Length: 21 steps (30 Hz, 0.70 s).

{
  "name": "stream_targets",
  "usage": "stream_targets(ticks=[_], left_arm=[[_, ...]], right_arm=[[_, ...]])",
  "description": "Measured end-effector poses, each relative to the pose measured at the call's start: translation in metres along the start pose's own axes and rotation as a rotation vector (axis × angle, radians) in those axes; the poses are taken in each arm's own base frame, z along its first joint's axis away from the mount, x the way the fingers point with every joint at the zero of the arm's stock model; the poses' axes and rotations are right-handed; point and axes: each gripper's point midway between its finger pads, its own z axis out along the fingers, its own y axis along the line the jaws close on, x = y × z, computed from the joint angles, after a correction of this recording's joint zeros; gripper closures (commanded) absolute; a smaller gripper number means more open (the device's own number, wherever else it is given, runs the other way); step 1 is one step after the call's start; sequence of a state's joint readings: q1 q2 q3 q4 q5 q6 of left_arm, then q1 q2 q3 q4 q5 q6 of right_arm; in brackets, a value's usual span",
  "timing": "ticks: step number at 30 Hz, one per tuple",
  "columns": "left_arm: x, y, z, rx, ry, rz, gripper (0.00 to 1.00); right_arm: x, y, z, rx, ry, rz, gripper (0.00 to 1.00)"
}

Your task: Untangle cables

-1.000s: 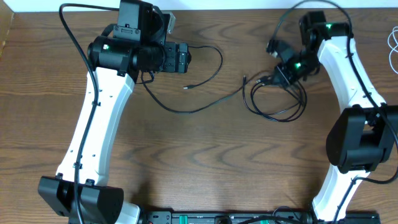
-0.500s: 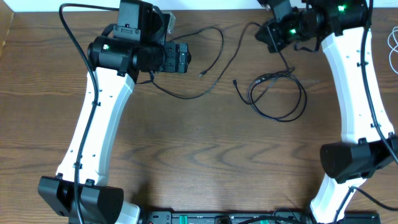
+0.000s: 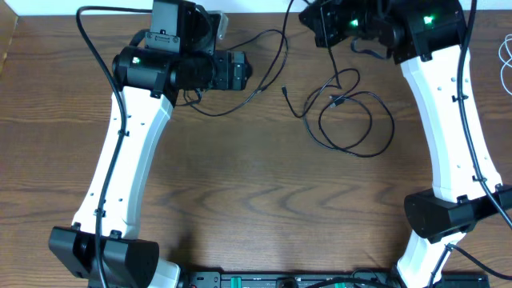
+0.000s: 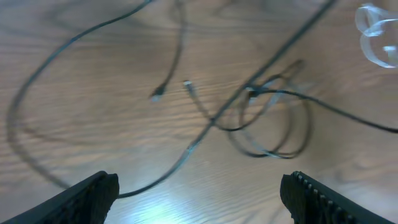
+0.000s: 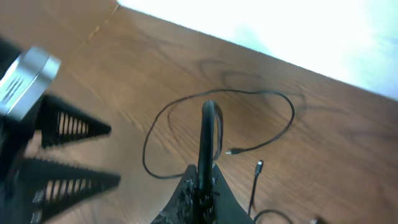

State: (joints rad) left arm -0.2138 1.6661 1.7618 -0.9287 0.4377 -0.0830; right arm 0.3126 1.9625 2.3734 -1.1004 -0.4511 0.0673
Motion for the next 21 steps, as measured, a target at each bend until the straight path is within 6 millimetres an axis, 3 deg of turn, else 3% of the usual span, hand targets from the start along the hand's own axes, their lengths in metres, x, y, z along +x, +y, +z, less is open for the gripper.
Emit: stream_targets(ticks=[4,8,10,13,16,21], left_arm=[[-0.002,-0.011,0.0,0.06,-0.004,-0.018,0.11],[-0.002,-0.013,0.0,0.075,-0.004,-0.024,0.11],[-0.002,-0.014,0.001,0.079,-0.001,-0.027,0.11],[-0.001,-0.013,0.005,0.081,0.009,-0.037,0.11],[0.0,-0.011,0.009,0.079,0.019,-0.045,0.11],[0.001,-0.009,0.013,0.078,0.028,-0.05,0.11]], right_arm=[[-0.018,-0.006,-0.001,0.032,-0.074,0.108,0.99],[-0.055,0.001,-0.009,-0.005,-0.218,0.158,0.99],[-0.077,0.007,-0.022,-0.03,-0.299,0.166,0.99],[-0.105,0.019,-0.055,-0.054,-0.406,0.157,0.99],[-0.13,0.032,-0.105,-0.055,-0.531,0.124,0.99],[-0.141,0.057,-0.182,-0.018,-0.668,0.071,0.99]])
